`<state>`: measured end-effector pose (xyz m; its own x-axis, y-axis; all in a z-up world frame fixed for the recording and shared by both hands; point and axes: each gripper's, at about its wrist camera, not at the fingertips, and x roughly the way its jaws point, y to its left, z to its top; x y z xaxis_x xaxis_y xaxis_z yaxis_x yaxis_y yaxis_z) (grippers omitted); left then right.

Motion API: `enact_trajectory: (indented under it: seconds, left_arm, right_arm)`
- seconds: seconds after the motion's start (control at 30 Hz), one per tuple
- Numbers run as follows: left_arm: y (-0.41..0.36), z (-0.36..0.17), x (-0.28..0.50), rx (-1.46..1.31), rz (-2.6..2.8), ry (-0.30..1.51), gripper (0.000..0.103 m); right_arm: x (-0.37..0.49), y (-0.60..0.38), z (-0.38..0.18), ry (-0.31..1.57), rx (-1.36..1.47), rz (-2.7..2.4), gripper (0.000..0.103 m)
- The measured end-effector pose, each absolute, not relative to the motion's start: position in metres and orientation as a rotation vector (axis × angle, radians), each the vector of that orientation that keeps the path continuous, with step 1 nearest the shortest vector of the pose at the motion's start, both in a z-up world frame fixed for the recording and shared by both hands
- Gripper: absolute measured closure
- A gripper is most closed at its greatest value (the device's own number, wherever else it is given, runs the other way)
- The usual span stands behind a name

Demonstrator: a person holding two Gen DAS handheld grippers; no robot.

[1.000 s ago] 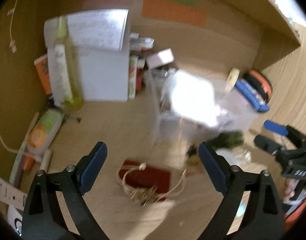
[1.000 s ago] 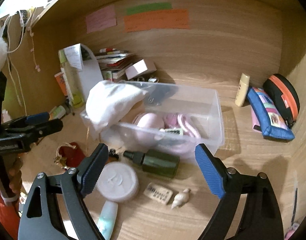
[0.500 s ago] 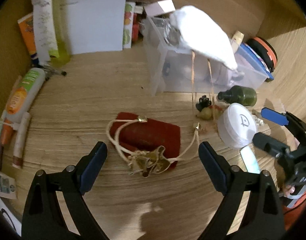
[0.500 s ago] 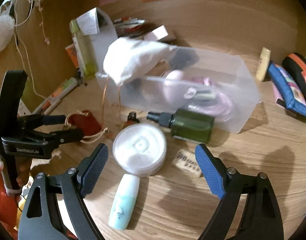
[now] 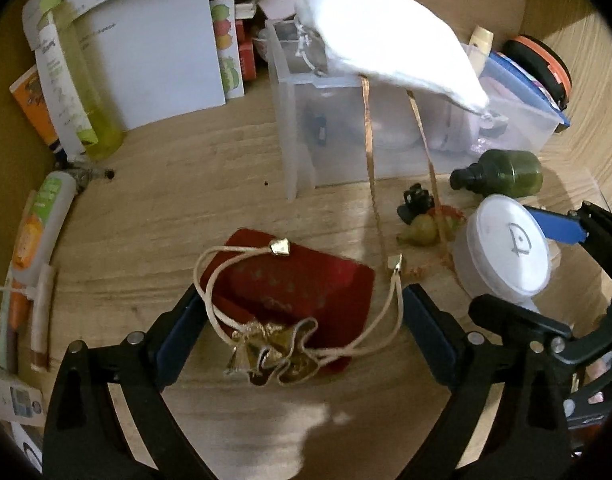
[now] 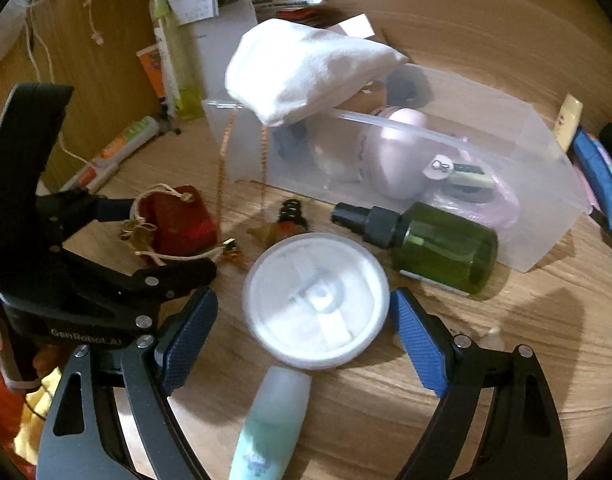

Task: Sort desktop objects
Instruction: 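Move the left gripper to the red velvet pouch while the right gripper approaches the white jar, then grasp the red velvet pouch with the left gripper while the right gripper grasps the white jar, then carry the red pouch with the left gripper while the right gripper carries the jar into the box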

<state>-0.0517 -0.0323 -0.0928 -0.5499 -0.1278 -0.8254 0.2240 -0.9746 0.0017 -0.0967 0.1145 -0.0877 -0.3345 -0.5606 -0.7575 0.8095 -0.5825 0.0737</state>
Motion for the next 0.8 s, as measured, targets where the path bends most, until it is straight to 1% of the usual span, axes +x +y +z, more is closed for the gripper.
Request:
enact_trajectory:
  seconds: [0.03, 0.07, 0.1, 0.13, 0.23, 0.3, 0.33, 0.4, 0.6, 0.8]
  left_arm:
    - [-0.033, -0.093, -0.052, 1.365, -2.595, 0.152, 0.006]
    - [-0.033, -0.092, -0.052, 1.359, -2.595, 0.151, 0.009]
    - [-0.033, -0.092, -0.051, 1.35, -2.602, 0.151, 0.015]
    - [-0.034, -0.091, -0.05, 1.342, -2.614, 0.145, 0.019]
    - [-0.034, -0.089, -0.044, 1.318, -2.636, 0.131, 0.038]
    - [-0.035, -0.088, -0.043, 1.307, -2.631, 0.142, 0.048]
    - [-0.037, -0.088, -0.041, 1.299, -2.63, 0.15, 0.051]
    - [-0.041, -0.086, -0.036, 1.288, -2.642, 0.187, 0.065]
    - [-0.045, -0.072, -0.015, 1.182, -2.699, 0.309, 0.066]
    - [-0.036, -0.05, 0.001, 1.119, -2.781, 0.335, 0.064]
  right_arm:
    - [-0.096, 0.116, -0.086, 0.387, 0.958, -1.993, 0.023]
    - [-0.096, 0.116, -0.085, 0.386, 0.953, -1.994, 0.031]
    - [-0.095, 0.116, -0.085, 0.392, 0.947, -1.992, 0.039]
    - [-0.095, 0.116, -0.084, 0.394, 0.946, -1.99, 0.04]
    - [-0.093, 0.116, -0.081, 0.388, 0.939, -1.982, 0.04]
    - [-0.093, 0.117, -0.08, 0.376, 0.933, -1.982, 0.04]
    - [-0.093, 0.117, -0.079, 0.37, 0.931, -1.984, 0.04]
    - [-0.095, 0.122, -0.077, 0.337, 0.932, -1.986, 0.04]
    - [-0.101, 0.133, -0.074, 0.249, 0.95, -1.979, 0.04]
    - [-0.103, 0.14, -0.068, 0.209, 0.948, -1.984, 0.04]
